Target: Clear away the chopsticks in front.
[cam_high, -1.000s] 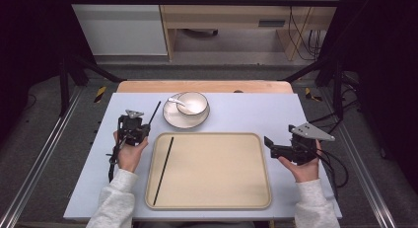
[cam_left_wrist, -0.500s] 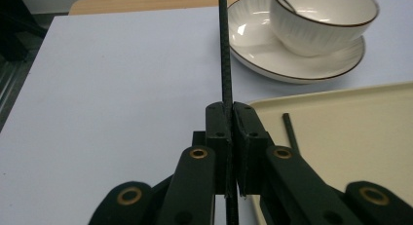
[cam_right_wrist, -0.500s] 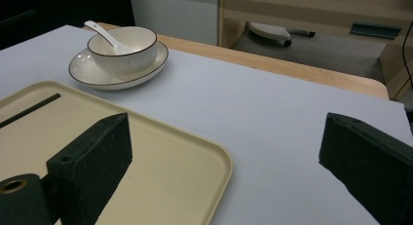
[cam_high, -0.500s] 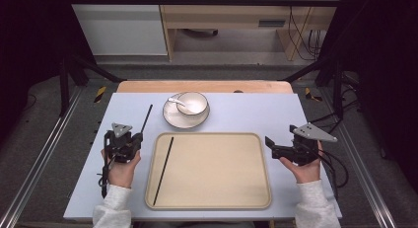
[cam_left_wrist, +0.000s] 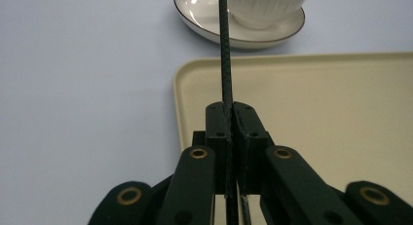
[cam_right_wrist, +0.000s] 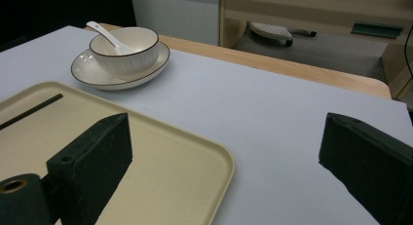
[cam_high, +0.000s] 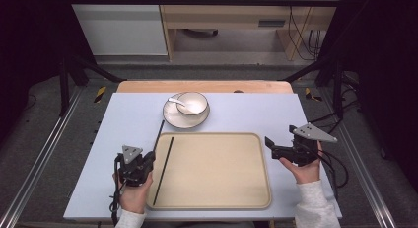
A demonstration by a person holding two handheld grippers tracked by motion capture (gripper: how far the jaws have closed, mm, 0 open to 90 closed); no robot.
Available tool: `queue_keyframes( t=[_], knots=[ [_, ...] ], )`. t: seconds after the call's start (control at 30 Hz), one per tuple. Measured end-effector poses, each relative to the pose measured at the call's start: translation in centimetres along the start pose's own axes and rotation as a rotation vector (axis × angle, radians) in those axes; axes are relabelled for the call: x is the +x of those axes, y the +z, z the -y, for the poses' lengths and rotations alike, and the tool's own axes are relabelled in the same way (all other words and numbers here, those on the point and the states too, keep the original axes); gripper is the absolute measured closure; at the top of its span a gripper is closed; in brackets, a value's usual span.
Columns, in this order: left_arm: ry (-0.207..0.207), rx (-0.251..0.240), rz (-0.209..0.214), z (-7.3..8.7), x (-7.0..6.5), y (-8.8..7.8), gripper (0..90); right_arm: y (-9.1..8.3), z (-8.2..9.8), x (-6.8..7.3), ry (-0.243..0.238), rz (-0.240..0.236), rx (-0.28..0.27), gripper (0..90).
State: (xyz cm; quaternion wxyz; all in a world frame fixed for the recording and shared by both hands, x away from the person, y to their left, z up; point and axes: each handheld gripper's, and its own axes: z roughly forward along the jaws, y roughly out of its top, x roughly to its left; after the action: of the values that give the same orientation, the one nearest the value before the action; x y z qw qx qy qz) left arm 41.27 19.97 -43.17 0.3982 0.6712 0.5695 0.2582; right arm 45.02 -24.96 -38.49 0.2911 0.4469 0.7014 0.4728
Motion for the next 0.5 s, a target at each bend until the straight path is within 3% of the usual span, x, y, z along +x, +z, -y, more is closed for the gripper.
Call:
queue_keyframes(
  t=[0.5],
  knots=[
    [0.004,0.048,0.070,2.9,-3.6,1.5,85.6,0.3,0.1,0.2,-0.005,-0.004,0.012,5.6]
  ],
)
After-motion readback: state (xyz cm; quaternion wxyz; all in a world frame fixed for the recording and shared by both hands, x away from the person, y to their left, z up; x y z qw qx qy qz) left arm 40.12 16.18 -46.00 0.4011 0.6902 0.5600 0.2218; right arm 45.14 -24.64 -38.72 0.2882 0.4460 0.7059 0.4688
